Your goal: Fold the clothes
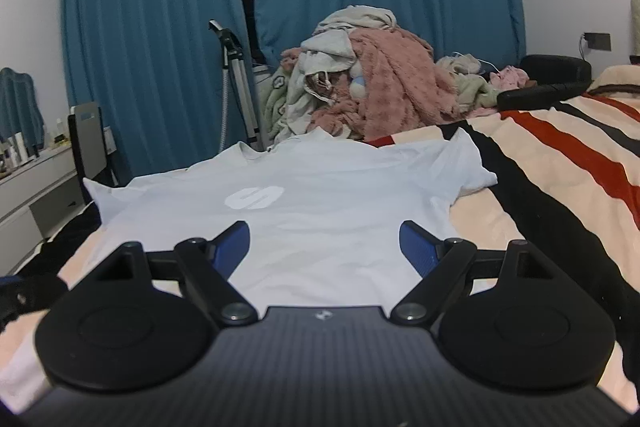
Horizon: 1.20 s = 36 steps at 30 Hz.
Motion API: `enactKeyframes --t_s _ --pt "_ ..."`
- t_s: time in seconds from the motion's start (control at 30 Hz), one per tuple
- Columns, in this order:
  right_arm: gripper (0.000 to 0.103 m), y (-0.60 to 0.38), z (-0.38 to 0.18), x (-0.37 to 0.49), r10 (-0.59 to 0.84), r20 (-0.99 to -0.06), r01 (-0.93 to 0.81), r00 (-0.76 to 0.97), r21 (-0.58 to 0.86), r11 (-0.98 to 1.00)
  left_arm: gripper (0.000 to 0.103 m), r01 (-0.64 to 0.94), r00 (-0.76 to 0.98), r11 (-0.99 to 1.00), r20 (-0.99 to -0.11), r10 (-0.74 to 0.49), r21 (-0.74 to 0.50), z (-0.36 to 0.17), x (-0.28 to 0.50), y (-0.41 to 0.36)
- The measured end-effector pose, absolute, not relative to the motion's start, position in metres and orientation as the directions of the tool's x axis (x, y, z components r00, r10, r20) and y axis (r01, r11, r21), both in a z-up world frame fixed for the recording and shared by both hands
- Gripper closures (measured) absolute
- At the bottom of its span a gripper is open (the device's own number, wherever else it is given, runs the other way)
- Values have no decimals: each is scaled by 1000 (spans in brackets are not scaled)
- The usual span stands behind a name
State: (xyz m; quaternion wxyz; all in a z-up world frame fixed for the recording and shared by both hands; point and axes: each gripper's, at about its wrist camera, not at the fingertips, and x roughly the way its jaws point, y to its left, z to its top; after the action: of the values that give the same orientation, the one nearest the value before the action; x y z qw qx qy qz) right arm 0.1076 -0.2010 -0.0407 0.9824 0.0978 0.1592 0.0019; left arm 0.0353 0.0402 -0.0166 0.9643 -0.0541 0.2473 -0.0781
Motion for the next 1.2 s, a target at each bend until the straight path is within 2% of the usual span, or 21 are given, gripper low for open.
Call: enactKeyframes --t_s 0.1,0.27,0.4,0.5,0.67,0.97,1.2 --pt "20 -218 -48 117 56 -329 48 943 301 953 0 113 855 980 -487 -179 -161 -20 38 40" --pt "19 -281 -87 156 81 -381 192 921 625 756 0 92 838 981 -519 -168 -170 -28 42 39" --pt "18 -322 -115 185 69 -360 245 930 751 613 0 65 829 983 -539 -148 -169 -37 48 38" --pt "24 -347 -131 205 47 -325 244 945 792 560 0 49 821 984 -554 -139 -174 -44 54 38" --pt "27 -379 -160 246 92 -286 210 954 853 478 0 20 806 983 -579 -125 -184 -57 69 40" --pt "28 -406 -185 328 119 -225 126 967 830 543 0 -28 778 976 -617 -115 -217 -83 111 40" --pt "30 -431 -203 376 102 -93 29 990 861 507 0 -49 764 980 -639 -89 -195 -99 132 34"
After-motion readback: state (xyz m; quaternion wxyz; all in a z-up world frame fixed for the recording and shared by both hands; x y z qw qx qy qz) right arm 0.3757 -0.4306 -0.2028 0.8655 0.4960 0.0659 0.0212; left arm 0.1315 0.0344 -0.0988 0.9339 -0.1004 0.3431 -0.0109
